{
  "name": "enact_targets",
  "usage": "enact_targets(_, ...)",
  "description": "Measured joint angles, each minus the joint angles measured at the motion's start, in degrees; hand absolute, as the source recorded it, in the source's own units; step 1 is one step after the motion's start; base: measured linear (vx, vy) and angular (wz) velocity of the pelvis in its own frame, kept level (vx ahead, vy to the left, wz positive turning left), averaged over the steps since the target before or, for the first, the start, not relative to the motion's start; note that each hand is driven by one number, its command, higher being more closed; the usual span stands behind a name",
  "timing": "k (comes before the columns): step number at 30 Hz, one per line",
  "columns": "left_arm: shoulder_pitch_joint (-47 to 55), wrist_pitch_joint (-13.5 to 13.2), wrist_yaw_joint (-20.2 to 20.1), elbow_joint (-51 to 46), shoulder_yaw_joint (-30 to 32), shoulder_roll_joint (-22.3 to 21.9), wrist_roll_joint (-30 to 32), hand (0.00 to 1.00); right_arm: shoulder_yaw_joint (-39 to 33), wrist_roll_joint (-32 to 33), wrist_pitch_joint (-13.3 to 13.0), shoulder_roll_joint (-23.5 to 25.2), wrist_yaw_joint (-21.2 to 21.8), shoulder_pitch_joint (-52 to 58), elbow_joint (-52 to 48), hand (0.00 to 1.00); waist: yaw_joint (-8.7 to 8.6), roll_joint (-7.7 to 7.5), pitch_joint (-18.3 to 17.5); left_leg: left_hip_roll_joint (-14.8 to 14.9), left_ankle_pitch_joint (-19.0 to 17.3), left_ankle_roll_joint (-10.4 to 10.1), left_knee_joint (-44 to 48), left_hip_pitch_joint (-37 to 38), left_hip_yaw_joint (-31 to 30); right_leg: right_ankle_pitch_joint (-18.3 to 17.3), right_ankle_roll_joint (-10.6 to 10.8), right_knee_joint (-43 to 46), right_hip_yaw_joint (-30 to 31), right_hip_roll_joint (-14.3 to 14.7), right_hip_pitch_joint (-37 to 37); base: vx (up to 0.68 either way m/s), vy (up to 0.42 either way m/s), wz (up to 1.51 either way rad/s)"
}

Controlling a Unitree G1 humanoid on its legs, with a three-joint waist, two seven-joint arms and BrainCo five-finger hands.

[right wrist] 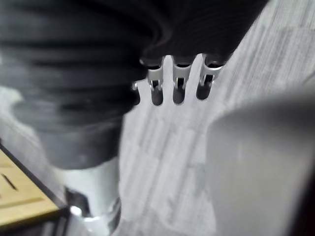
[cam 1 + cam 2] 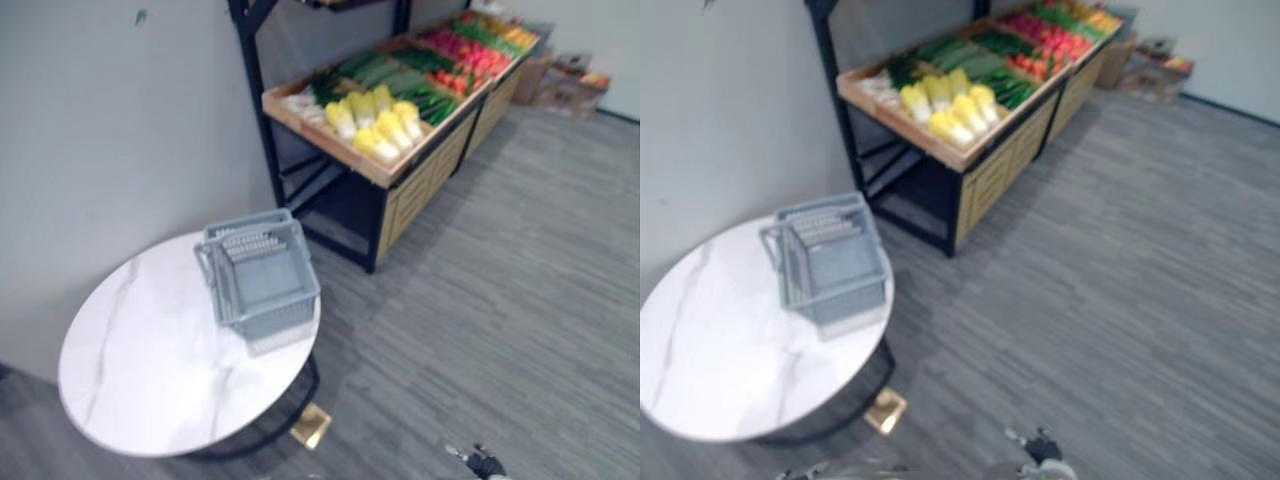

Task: Pick vegetable in the basket

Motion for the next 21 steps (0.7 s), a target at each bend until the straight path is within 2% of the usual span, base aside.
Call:
enact_targets(2, -2.1, -0.1, 0.5, -3.0, -1.7, -0.5, 0.3, 0.0, -2.4, -0.3, 0.3, -0.3, 0.0, 1.3, -0.1, 0.0, -0.62, 0.07, 0.0, 0.0, -0.1, 0.1, -2.2, 3.6, -1.7, -4.8, -1.8, 2.1, -3.0, 1.4, -5.0, 0.35, 0.011, 0.57)
enact_targets(3, -3.7, -0.2, 0.8, -6.0, -4.0, -1.3, 0.3, 0.0, -3.5, -0.5, 1.0, 0.1, -0.1, 2.3, -0.3, 0.0, -0.46, 0.19, 0.3, 0.1, -0.1, 0.1, -3.5, 5.6, -3.2, -7.7, -2.6, -1.5, -5.1, 1.7, -7.5, 0.32, -0.054, 0.67)
enact_targets(4, -4.3, -0.4, 0.8, -7.7, -5.1, -1.8, 0.2, 0.0, -3.7, -0.6, 1.3, 0.2, -0.1, 3.0, -0.3, 0.0, -0.46, 0.34, 0.4, 0.2, -0.1, 0.1, -3.8, 6.5, -3.9, -8.6, -2.6, -4.4, -6.2, 1.7, -8.0, 0.31, -0.113, 0.85)
enact_targets(5, -5.3, -1.1, 0.9, -10.8, -7.1, -3.2, -0.1, 0.0, -3.6, -0.5, 1.6, 0.4, -0.2, 4.7, -0.7, 0.0, -0.69, 0.99, 0.6, 1.0, -1.4, -0.4, -3.2, 7.1, -6.1, -9.1, -2.8, -11.3, -7.6, 2.1, -8.7, 0.38, -0.209, 0.89)
enact_targets(7, -6.7, -1.9, 0.7, -13.5, -8.3, -5.4, 0.2, 0.0, -3.2, -0.5, 2.5, 0.6, -0.9, 6.2, -2.2, 0.0, -0.76, 1.64, 0.9, 2.4, -4.8, -2.0, -0.9, 7.8, -8.9, -8.7, -2.7, -25.7, -7.7, 2.3, -7.7, 0.33, -0.269, 0.86)
enact_targets(9, -7.2, -2.5, 0.6, -13.6, -7.5, -7.6, 0.8, 0.0, -2.4, -0.5, 2.5, 0.6, -1.1, 6.4, -2.7, 0.0, -0.3, 1.49, 0.9, 4.9, -11.1, -5.1, 4.4, 7.6, -12.5, -7.9, -2.3, -44.9, -3.2, 2.9, -4.9, 0.38, -0.36, 0.71)
enact_targets(10, -7.0, -2.5, 0.6, -13.5, -7.3, -7.7, 0.9, 0.0, -1.5, -0.5, 2.5, 0.8, -1.2, 6.4, -2.7, 0.0, -0.24, 1.2, 0.9, 5.5, -12.7, -5.9, 5.5, 7.7, -13.3, -6.4, -1.0, -47.2, -2.1, 2.9, -4.4, 0.43, -0.409, 0.69)
enact_targets(11, -6.8, -2.5, 0.4, -11.6, -5.6, -8.3, 0.9, 0.0, -0.2, -0.5, 2.5, -0.3, -1.1, 6.2, -2.9, 0.0, -0.24, 1.57, 0.8, 7.9, -14.6, -7.4, 6.2, 7.9, -15.1, -2.3, 2.1, -44.0, -3.3, 4.6, -4.6, 0.44, -0.406, 0.72)
enact_targets(12, -6.6, -2.4, 0.0, -9.4, -5.1, -8.8, 0.9, 0.0, 1.2, -0.5, 2.5, -1.2, -1.1, 5.3, -3.9, 0.0, -0.02, 3.39, 0.7, 8.9, -13.7, -6.9, 6.1, 7.7, -17.1, -6.7, 1.5, -38.1, -4.1, 5.4, -6.7, 0.43, -0.396, 0.6)
enact_targets(14, -6.0, -2.1, 0.1, -7.0, -1.8, -9.5, 0.7, 0.0, 3.2, -0.7, 2.3, -2.3, -0.9, 4.4, -4.7, 0.0, 0.69, 3.03, 0.9, 9.2, -10.1, -7.3, 6.1, 7.7, -18.6, -12.0, 0.4, -31.7, -4.4, 5.4, -8.8, 0.4, -0.368, 0.28)
enact_targets(15, -5.5, -2.0, 0.0, -6.1, -0.6, -9.5, 0.7, 0.0, 3.8, -0.7, 2.3, -2.5, -0.8, 4.3, -4.8, 0.0, 0.92, 3.51, 0.5, 9.6, -9.0, -7.4, 6.1, 7.6, -19.5, -13.4, 0.0, -30.6, -5.1, 5.4, -8.7, 0.5, -0.432, 0.48)
enact_targets(16, -4.4, -2.1, 0.1, -6.0, 2.5, -9.5, 0.3, 0.0, 4.0, -0.7, 2.2, -2.8, -0.6, 4.5, -4.6, 0.0, 0.96, 3.3, -0.4, 10.5, -7.0, -6.5, 6.1, 6.6, -21.4, -15.4, -0.2, -29.4, -7.5, 5.2, -8.5, 0.44, -0.348, 0.8)
enact_targets(17, -3.5, -2.1, 0.1, -5.2, 5.3, -9.4, -0.1, 0.0, 3.8, -0.7, 2.3, -2.8, -0.6, 4.5, -4.1, 0.0, 0.74, 4.17, -1.5, 11.4, -4.3, -6.3, 6.6, 5.4, -23.4, -16.4, -1.4, -29.1, -10.1, 4.8, -7.2, 0.35, -0.253, 0.95)
enact_targets(18, -3.0, -2.0, 0.1, -4.7, 6.1, -9.3, -0.2, 0.0, 3.8, -0.7, 2.2, -2.9, -0.5, 4.6, -3.7, 0.0, 0.52, 4.23, -1.7, 12.0, -2.7, -6.4, 7.3, 4.5, -24.4, -16.6, -1.9, -29.2, -11.4, 4.7, -6.1, 0.43, -0.294, 1.18)
enact_targets(19, -2.3, -2.0, 0.1, -3.7, 7.5, -8.9, -0.4, 0.0, 3.7, -0.6, 2.2, -2.9, -0.3, 4.9, -2.6, 0.0, -0.01, 4.15, -2.1, 12.6, 1.2, -7.0, 9.6, 2.1, -25.8, -16.6, -2.0, -30.9, -13.9, 4.4, -3.4, 0.5, -0.321, 1.51)
enact_targets(20, -2.2, -2.0, 0.1, -1.8, 8.1, -7.2, -1.2, 0.0, 3.7, -0.6, 2.2, -2.6, 0.1, 4.8, -1.7, 0.0, -0.4, 3.3, -2.1, 12.8, 6.0, -9.7, 12.5, -0.8, -25.0, -16.6, -2.1, -33.9, -15.6, 3.8, 0.4, 0.42, -0.258, 1.64)
enact_targets(21, -2.2, -1.9, 0.0, -0.8, 8.1, -6.4, -2.3, 0.0, 3.7, -0.6, 2.2, -2.5, 0.2, 4.9, -1.2, 0.0, -0.36, 1.95, -1.8, 12.5, 6.6, -11.7, 14.6, -2.5, -23.7, -16.6, -2.2, -35.9, -16.0, 2.9, 2.6, 0.36, -0.129, 1.82)
